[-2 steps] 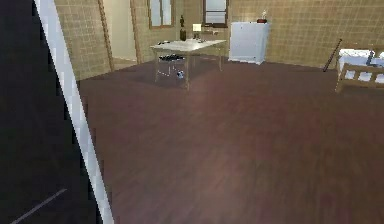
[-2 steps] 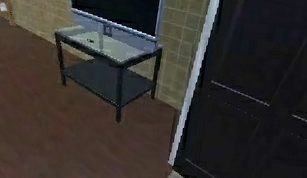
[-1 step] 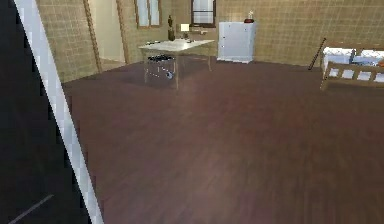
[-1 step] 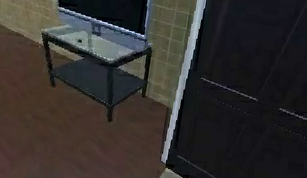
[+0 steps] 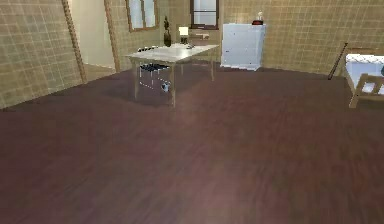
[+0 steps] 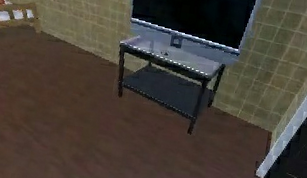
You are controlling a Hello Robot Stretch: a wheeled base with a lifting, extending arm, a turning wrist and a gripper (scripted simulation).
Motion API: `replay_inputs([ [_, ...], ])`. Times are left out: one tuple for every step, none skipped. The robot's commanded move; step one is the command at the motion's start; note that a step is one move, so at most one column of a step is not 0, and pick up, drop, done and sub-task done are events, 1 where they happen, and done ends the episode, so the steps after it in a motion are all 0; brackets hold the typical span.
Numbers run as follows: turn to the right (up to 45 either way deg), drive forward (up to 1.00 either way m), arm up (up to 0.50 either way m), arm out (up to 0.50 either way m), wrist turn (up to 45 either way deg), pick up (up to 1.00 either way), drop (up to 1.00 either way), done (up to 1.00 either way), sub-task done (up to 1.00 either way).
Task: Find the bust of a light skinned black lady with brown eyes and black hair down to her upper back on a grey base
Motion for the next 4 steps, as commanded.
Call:
replay_inputs([
  [12.0,0.00,0.00,0.00,0.0,0.00,0.00,0.00,0.00],
  [0.0,0.25,0.00,0.00,0.0,0.00,0.00,0.00,0.00],
  [-42.0,0.00,0.00,0.00,0.0,0.00,0.00,0.00,0.00],
  [0.0,1.00,0.00,0.00,0.0,0.00,0.00,0.00,0.00],
])
